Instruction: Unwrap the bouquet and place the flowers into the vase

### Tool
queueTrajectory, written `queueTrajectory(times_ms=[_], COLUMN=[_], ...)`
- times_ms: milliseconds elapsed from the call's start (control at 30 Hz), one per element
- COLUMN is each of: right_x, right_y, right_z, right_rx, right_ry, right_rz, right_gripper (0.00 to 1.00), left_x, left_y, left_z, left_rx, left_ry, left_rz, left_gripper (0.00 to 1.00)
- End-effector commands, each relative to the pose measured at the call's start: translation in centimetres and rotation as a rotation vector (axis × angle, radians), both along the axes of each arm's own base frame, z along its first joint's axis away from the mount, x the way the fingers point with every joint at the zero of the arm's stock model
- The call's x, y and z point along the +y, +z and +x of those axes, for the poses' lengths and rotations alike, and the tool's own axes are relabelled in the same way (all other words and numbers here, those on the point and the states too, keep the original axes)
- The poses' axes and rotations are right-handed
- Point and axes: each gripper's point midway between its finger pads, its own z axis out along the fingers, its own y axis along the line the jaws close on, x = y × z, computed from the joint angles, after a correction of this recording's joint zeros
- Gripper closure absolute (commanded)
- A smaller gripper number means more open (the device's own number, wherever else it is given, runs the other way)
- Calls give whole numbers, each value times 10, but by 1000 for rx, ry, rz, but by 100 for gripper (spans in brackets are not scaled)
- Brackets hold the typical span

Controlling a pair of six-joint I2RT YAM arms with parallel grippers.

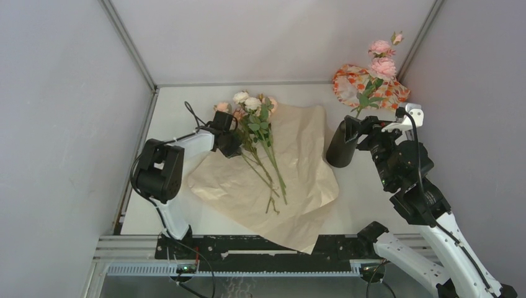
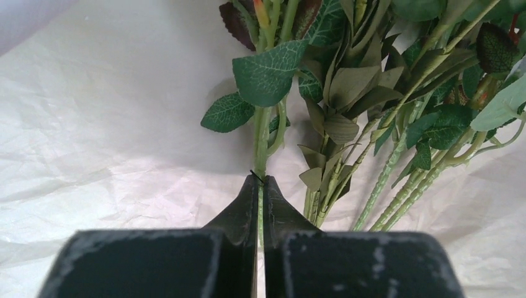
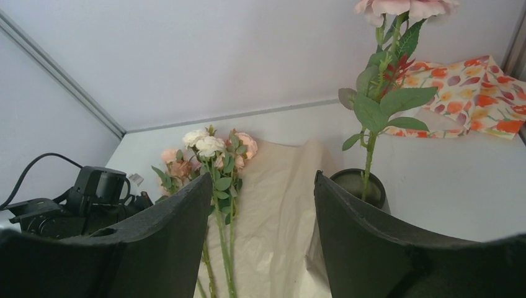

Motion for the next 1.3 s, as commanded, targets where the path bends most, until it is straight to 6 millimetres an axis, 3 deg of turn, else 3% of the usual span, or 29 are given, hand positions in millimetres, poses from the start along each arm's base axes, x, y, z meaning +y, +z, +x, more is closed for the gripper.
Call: queueTrajectory(times_ms=[0,233,367,500,600,700,833,967,1133,1267], right_x=[6,37,59,86,103,125,156,180,190,187], right_y=[6,7,11,10,1,-23,-60,-85,-96,-101], right_z=[-1,-5,-12,-19,-20,-17,-17,-18,-17,-16], right_rx=[-14,-22,-46,-58,-22,74,211,278,310,324], right_ry=[24,176,266,378,437,505,595,640,649,636], right_rz=[33,21,-1,-27,-20,-23,-42,-75,-86,-101], right_gripper=[31,31,31,31,31,31,34,34,33,33], left_x=[14,22,7,-17,-30,-39,-38,-33,-17,-10], left_y=[35,84,110,122,121,112,100,94,69,69], left_z=[20,21,22,20,17,10,2,2,5,21], left_rx=[-119,-249,-339,-393,-403,-391,-377,-353,-212,-183], left_ry=[-4,-58,-165,-265,-305,-334,-326,-313,-234,-181], left_rz=[72,109,57,-53,-95,-128,-132,-104,-4,73], left_gripper=[100,100,100,100,100,100,100,98,85,61])
